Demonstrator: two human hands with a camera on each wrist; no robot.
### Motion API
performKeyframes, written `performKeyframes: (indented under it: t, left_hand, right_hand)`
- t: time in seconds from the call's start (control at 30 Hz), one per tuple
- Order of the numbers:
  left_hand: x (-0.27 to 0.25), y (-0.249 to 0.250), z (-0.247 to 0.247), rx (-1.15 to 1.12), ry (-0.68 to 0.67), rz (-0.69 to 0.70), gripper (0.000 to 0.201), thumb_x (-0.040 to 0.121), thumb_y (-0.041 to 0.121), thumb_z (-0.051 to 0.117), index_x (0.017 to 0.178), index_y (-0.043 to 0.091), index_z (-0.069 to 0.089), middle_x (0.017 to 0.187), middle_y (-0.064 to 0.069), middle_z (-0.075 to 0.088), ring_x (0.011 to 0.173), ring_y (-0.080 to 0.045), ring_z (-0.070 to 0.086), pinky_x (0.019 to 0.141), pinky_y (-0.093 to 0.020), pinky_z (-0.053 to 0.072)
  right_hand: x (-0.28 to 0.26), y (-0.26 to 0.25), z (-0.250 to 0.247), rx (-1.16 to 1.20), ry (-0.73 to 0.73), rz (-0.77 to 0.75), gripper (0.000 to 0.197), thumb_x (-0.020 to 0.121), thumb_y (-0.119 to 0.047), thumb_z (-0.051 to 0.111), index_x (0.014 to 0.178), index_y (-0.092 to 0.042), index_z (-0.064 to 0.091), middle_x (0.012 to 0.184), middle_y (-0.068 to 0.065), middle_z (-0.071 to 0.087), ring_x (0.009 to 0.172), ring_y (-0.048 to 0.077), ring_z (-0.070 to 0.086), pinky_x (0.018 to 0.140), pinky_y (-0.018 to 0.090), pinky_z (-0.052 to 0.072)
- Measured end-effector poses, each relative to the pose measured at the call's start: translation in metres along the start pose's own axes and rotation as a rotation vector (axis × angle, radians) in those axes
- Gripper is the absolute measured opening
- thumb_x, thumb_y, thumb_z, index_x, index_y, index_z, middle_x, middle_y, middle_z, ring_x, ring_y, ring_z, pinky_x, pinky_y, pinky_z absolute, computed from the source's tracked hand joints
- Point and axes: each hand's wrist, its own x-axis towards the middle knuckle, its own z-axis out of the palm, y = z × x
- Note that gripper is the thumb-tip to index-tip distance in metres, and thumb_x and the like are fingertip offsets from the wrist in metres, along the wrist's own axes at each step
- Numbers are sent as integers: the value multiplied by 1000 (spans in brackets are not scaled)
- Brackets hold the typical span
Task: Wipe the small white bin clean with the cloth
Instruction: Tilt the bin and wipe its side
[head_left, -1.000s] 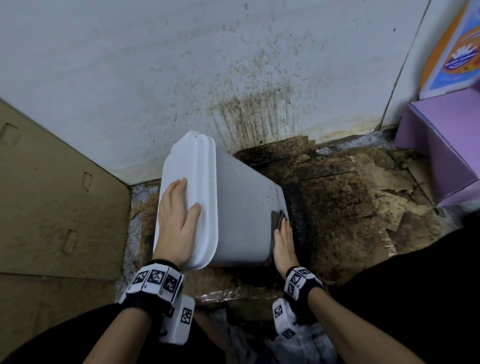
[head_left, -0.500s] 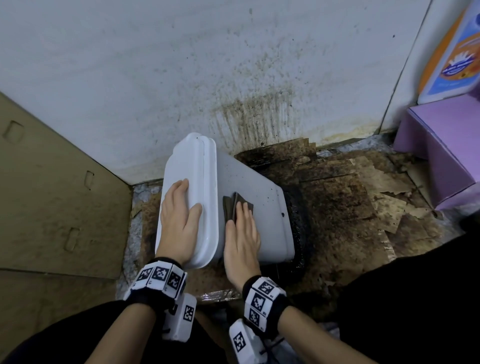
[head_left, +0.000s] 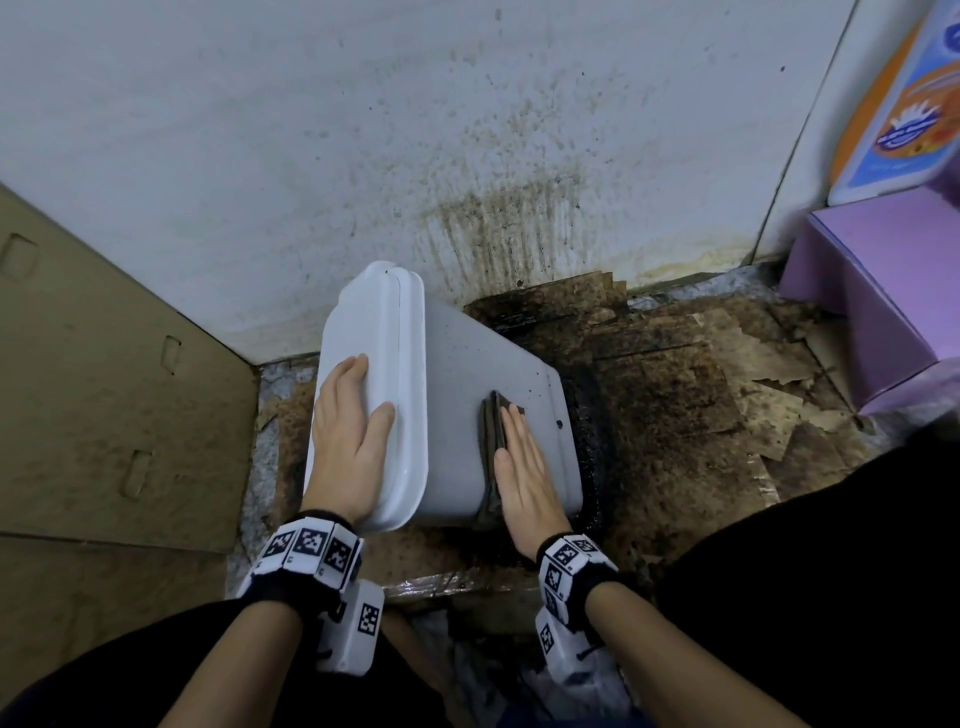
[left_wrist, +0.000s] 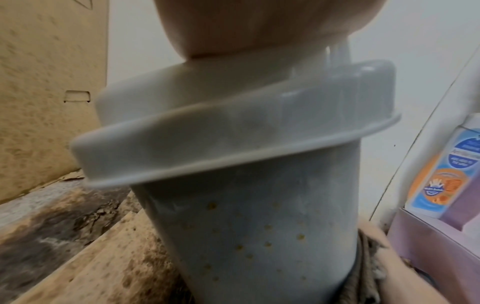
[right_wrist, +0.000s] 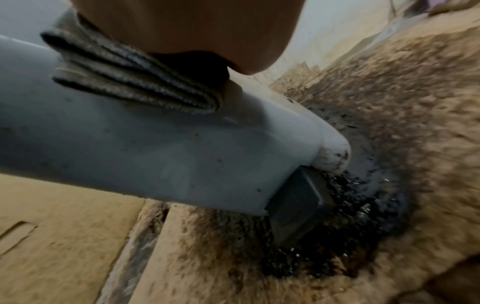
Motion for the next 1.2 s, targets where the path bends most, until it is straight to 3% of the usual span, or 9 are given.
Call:
performKeyframes:
  t: [0.13,0.23,0.37,0.43,0.53,0.6,0.8,1.03,1.2]
  left_hand:
    - [0,2,2,-2,14,3,70,89,52,33,150,17,32,157,2,26,146,-10,18,122,-34,11]
    - [0,8,4,25,11,19,72,89,53,33,150,17,32,156,1,27,146,-13,20,121,-32,11]
    - [2,12,6,52,18,20,73,88,54,32,150,16,32,156,-1,28,145,-15,21,117,-27,9]
    - [1,14,7,61,19,20,73,88,53,31,150,16,32,156,-1,27,145,-16,21,118,-28,9]
    - [1,14,7,68,12,17,72,89,53,31,151,16,31,157,0,27,146,-15,20,118,-28,9]
    - [1,13,6,66,13,10,72,89,52,31,151,16,31,157,0,26,145,-15,20,118,-29,10]
    - [2,5,3,62,23,5,72,88,50,30,149,14,31,155,-2,27,144,-16,21,117,-30,12]
    - [3,9,4,90,22,2,67,90,43,35,150,13,30,155,-4,28,143,-17,22,119,-35,15]
    - [2,17,7,87,22,-5,67,91,44,35,150,15,30,155,-2,27,144,-18,21,117,-30,12]
  right_hand:
    - [0,35,-8,-14,-26,209,52,108,-38,11,157,-30,-6,166,-13,-9,150,-4,-10,126,32,-5]
    - [5,46,-16,-6,-79,287,52,107,-40,9,154,-31,-14,167,-7,-14,151,1,-14,126,36,-5]
    - [12,28,-13,25,-46,378,57,106,-35,2,158,-15,-7,167,5,-15,153,17,-16,125,37,-7]
    - [10,23,-9,-26,-41,336,65,100,-43,-1,158,-14,-5,166,9,-16,153,23,-18,124,40,-8]
    - [10,20,-4,54,41,328,85,90,-67,11,159,-21,-7,167,1,-14,153,13,-15,124,36,-9]
    - [11,15,-1,95,86,349,94,82,-74,13,159,-24,-5,168,-2,-11,153,9,-12,124,36,-8]
    - [4,-33,13,125,109,237,88,83,-74,6,159,-31,-2,167,-10,-9,151,0,-13,125,40,-5]
    - [-2,-98,22,167,40,18,76,90,-60,3,159,-29,-2,166,-14,-10,148,-7,-15,122,27,-8]
    - [3,-78,16,156,139,-33,62,99,-49,6,158,-35,14,166,-17,11,150,-3,7,123,31,8]
